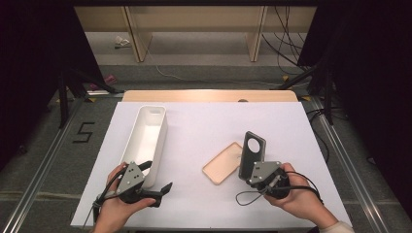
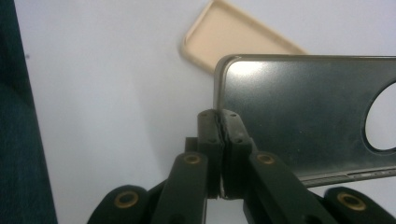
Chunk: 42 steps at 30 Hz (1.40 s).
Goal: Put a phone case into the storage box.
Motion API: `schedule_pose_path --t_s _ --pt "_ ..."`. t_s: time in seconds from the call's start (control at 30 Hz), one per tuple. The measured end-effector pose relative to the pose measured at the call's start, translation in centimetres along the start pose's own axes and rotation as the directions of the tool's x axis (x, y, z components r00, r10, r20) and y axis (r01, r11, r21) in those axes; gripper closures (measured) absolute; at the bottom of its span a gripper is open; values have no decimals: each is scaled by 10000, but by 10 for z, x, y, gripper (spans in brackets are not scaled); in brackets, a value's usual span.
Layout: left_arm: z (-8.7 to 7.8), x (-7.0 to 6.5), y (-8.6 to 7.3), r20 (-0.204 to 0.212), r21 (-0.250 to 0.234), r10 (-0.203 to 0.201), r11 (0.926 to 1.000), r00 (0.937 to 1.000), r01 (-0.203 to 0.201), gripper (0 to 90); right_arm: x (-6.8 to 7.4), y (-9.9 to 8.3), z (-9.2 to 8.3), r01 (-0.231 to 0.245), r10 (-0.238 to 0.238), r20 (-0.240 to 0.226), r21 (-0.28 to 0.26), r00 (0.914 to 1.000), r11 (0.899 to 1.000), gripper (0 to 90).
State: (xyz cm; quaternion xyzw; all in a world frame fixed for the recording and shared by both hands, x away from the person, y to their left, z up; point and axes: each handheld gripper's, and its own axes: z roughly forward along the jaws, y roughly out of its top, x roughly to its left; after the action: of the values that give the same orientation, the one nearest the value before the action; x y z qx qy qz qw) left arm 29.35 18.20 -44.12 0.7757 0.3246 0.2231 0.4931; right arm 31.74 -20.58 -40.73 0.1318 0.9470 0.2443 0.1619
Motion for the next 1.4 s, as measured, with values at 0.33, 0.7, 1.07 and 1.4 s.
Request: schedule_pose_path --t_s 0.33,0.7,1.07,1.4 --pt "11 -6 21 -115 30 -320 9995 9994 320 85 -3 20 13 101 -100 18 -628 9999 9980 886" --pt "47 -4 83 361 226 -830 9964 9959 822 154 1 47 22 483 -455 313 -983 9985 9940 886" --pt "104 -6 135 604 1395 -850 9873 9946 759 235 3 54 24 488 -455 326 -1077 9984 9930 887" --pt "148 -4 151 751 2302 -1554 9638 9850 1345 331 6 59 26 686 -673 164 -912 9976 9935 887"
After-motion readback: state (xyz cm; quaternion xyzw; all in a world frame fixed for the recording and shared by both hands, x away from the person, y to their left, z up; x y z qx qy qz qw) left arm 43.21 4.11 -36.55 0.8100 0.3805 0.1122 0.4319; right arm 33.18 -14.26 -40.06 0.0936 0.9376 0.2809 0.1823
